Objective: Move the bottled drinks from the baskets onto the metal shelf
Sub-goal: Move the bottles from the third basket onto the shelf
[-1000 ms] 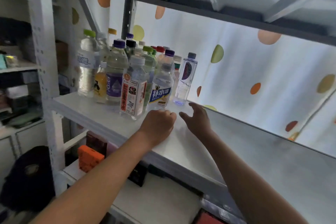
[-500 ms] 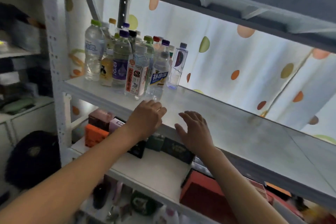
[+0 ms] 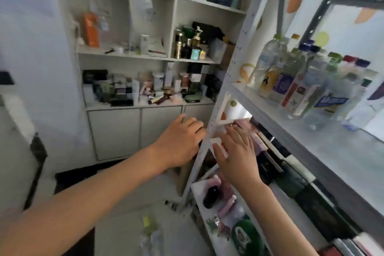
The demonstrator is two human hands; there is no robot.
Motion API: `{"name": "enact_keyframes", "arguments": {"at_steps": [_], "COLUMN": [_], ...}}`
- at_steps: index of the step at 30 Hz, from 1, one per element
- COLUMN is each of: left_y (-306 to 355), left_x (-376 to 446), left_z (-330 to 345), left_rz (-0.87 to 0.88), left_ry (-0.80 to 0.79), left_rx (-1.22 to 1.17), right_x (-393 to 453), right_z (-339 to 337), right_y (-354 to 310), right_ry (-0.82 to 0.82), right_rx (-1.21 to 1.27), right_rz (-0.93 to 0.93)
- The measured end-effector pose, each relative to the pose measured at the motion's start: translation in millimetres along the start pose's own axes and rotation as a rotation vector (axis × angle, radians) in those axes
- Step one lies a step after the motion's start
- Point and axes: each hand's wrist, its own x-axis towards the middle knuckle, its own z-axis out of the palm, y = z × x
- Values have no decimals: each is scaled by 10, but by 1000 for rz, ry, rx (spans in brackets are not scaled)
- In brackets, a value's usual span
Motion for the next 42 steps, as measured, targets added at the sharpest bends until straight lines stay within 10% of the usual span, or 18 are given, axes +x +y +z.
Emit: {"name": "enact_keyframes", "arguments": {"at_steps": [27, 42], "left_y": [-2699, -3311], "left_x": [-5132, -6621], "left_z": [-1783, -2364], "left_rz": [-1113, -1768], "left_ry": [46, 143], "left_rx": [278, 518], "right_x": [-58, 52], "right_z": [1809, 2366], "right_y": [-6289, -8558], "right_ry": [-268, -477], "right_rx": [582, 927], "right_rz": [-826, -1088]}}
